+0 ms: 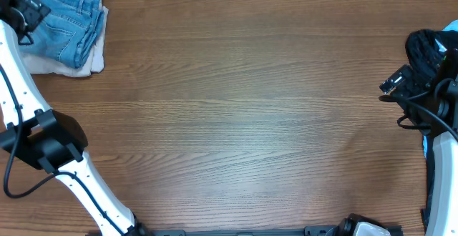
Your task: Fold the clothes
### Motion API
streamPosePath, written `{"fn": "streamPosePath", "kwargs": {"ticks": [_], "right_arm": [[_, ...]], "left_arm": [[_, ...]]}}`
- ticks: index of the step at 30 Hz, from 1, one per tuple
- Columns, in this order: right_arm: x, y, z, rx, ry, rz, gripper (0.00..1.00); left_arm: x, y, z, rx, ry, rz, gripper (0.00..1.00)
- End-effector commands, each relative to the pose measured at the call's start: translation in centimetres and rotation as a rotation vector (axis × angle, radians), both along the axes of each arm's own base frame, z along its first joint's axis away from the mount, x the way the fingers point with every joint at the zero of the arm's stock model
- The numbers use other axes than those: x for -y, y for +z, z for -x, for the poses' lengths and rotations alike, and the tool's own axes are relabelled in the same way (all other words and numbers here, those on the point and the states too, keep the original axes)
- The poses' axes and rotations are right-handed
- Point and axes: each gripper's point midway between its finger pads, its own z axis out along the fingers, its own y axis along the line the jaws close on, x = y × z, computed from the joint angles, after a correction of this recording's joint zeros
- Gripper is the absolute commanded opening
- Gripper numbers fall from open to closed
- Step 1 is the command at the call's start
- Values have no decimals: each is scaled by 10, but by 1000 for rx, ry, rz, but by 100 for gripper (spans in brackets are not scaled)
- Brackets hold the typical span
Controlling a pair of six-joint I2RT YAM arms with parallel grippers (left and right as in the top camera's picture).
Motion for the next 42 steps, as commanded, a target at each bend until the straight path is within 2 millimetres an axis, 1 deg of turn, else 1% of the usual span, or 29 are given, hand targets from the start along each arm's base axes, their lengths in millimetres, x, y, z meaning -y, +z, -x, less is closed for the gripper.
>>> {"fn": "streamPosePath", "kwargs": {"ticks": [1,4,5,6,7,8,10,12,13,14,16,18,21,22,23,24,27,29,30,31,32,33,35,37,40,42], "right_arm": [[4,6,-2,16,-13,15,100],[4,6,-2,16,-13,15,100],[4,6,-2,16,-13,15,100],[4,6,-2,16,-13,15,100],[4,6,-2,16,-13,15,100],[4,6,-2,16,-13,15,100],[4,6,-2,16,-13,15,100],[4,6,-2,16,-13,15,100],[4,6,-2,16,-13,15,100],[4,6,-2,16,-13,15,100],[4,6,-2,16,-13,15,100],[4,6,-2,16,-13,15,100],[4,6,-2,16,-13,15,100],[4,6,-2,16,-13,15,100],[4,6,-2,16,-13,15,100],[4,6,-2,16,-13,15,100],[4,6,-2,16,-13,15,100],[4,6,-2,16,-13,15,100],[4,6,-2,16,-13,15,100],[4,6,-2,16,-13,15,100],[4,6,-2,16,-13,15,100],[4,6,-2,16,-13,15,100],[4,6,-2,16,-13,15,100],[4,6,-2,16,-13,15,100],[4,6,-2,16,-13,15,100],[4,6,-2,16,-13,15,100]], "left_arm": [[16,14,-7,19,-111,-39,100],[24,19,-17,34,-174,-86,99],[26,22,-21,41,-197,-107,97],[29,25,-26,53,-222,-131,93],[30,28,-30,60,-231,-153,85],[31,29,-33,66,-229,-167,73],[30,30,-43,86,-223,-198,40],[30,28,-54,111,-225,-215,21],[29,26,-60,123,-227,-221,18],[28,23,-65,133,-228,-226,15],[25,11,-75,140,-229,-230,13],[23,-9,-87,139,-233,-230,12],[15,-42,-99,115,-220,-237,12],[12,-59,-100,91,-215,-239,12],[9,-65,-100,81,-214,-241,12],[4,-86,-101,48,-218,-244,12],[0,-122,-102,-2,-246,-245,12],[1,-142,-102,-30,-263,-240,18],[1,-148,-102,-38,-263,-234,19],[2,-149,-102,-38,-267,-229,20],[3,-149,-103,-32,-270,-227,21],[3,-144,-105,-19,-270,-234,21],[2,-125,-109,15,-267,-253,22],[4,-100,-112,53,-265,-276,22],[3,-53,-113,126,-255,-320,21],[3,-29,-114,170,-248,-345,20]]}}
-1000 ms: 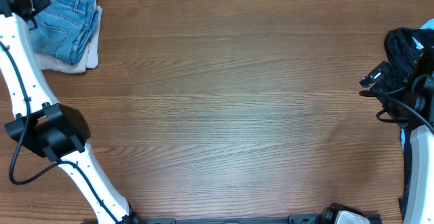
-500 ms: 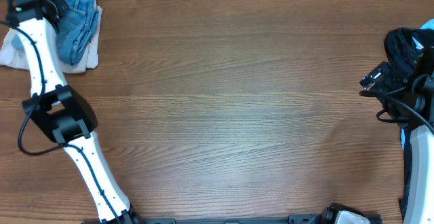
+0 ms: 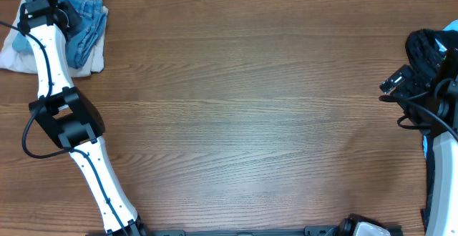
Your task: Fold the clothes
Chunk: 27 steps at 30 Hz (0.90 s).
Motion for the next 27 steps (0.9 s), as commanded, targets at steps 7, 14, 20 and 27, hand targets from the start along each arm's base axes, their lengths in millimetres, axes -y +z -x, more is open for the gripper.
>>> {"fn": "streamPosePath", "kwargs": {"ticks": [7,14,20,27], "right_arm": [[4,6,-2,16,-14,15,100],[4,6,-2,16,-14,15,100],[4,6,-2,16,-14,15,100],[4,6,-2,16,-14,15,100]], "left_arm": [[-15,109,-11,224,7,-123,16],[-35,70,-18,193,42,-169,15],[-54,18,-10,113,70,-139,18],[-58,-28,10,-10,77,-76,25]]}}
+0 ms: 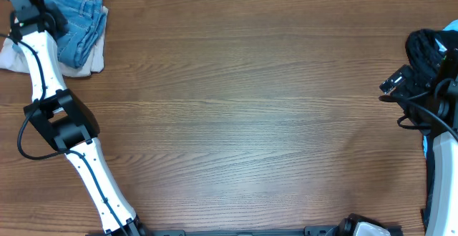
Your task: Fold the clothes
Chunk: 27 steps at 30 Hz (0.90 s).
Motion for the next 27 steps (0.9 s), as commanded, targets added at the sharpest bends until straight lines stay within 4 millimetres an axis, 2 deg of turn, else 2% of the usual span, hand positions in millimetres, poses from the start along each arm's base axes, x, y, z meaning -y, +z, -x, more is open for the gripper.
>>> {"fn": "streamPosePath", "kwargs": {"ticks": [1,3,6,8,10,12,15,16,19,23,27], "right_arm": [[4,6,-2,16,-14,14,100],[4,6,-2,16,-14,14,100],[4,6,-2,16,-14,14,100],[4,6,-2,16,-14,14,100],[4,6,-2,16,-14,14,100],[4,6,-2,16,-14,14,100],[4,6,-2,16,-14,14,100],[4,6,-2,16,-14,14,100],[4,6,-2,16,-14,14,100],[4,6,-2,16,-14,14,100],[4,6,-2,16,-14,14,100]], "left_arm": [[-5,-10,8,-42,5,-4,27],[-5,-2,9,-39,6,-7,34],[-2,26,7,3,11,-15,40],[3,55,4,47,12,-24,41],[14,93,2,102,-11,-34,46],[29,129,2,152,-50,-31,60],[59,185,8,223,-131,-11,65],[70,203,14,240,-159,0,71],[99,247,36,263,-221,31,100],[142,282,74,245,-315,118,100],[179,296,123,174,-382,237,100]]}}
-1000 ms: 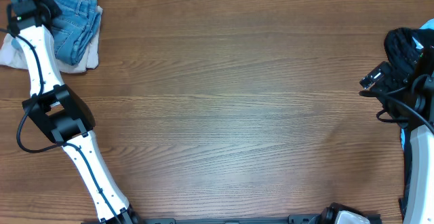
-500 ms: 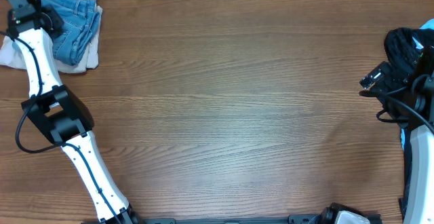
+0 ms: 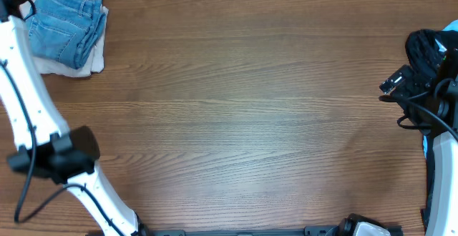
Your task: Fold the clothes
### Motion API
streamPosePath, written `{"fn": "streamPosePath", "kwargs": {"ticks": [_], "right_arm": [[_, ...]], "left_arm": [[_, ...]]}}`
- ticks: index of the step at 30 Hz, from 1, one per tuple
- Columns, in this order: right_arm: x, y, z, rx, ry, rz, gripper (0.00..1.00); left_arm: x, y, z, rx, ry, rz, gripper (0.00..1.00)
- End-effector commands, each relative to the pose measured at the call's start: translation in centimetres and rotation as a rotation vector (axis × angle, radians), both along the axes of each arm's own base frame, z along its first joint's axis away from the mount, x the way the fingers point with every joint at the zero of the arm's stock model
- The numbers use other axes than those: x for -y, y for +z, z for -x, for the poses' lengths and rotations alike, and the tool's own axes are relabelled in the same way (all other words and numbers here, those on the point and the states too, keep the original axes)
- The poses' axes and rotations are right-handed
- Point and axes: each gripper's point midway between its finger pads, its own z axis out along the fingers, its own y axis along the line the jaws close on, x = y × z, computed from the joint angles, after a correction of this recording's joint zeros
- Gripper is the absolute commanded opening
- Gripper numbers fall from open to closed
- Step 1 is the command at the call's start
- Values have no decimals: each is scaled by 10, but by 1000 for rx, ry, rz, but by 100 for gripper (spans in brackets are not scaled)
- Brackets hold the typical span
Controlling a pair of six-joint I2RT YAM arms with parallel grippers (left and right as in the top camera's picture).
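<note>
A pair of folded blue jeans (image 3: 66, 28) lies at the far left corner of the table, stacked on a folded beige garment (image 3: 91, 59). My left arm (image 3: 28, 100) runs up the left edge. The left gripper sits at the top left corner beside the stack, mostly cut off by the frame, so its jaws do not show. At the right edge lies a heap of black clothing (image 3: 424, 48). My right gripper (image 3: 395, 84) hovers just in front of the heap, its fingers indistinct.
A light blue item (image 3: 451, 27) peeks in at the right edge behind the black heap. The brown wooden table (image 3: 243, 114) spans the view between the two arms. The arm bases stand along the near edge.
My left arm has swung out from over the stack's left side to the table's left edge, with its elbow now lower in view. The jeans show fully. The right arm has not moved.
First my left gripper was at the left edge of the jeans stack. Then it reached over the stack's far left corner, covering part of the jeans, and stayed near there. Now it is off at the corner, with the stack lying as at first. The right arm stayed still throughout.
</note>
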Motion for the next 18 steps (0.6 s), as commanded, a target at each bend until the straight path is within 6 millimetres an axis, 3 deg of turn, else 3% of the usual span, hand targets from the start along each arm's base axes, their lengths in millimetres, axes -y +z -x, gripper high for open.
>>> {"fn": "streamPosePath", "kwargs": {"ticks": [1,5,9,12,18], "right_arm": [[4,6,-2,16,-13,14,100],[2,6,-2,18,-7,15,100],[2,6,-2,17,-7,14,100],[2,5,-3,13,-7,13,100],[2,8,-1,23,-7,16,100]], "left_arm": [[29,6,30,-47,-88,98,100],[45,2,69,-154,-106,124,100],[62,6,90,-184,-187,124,100],[72,10,101,-189,-242,124,100],[74,11,108,-200,-236,128,100]]}}
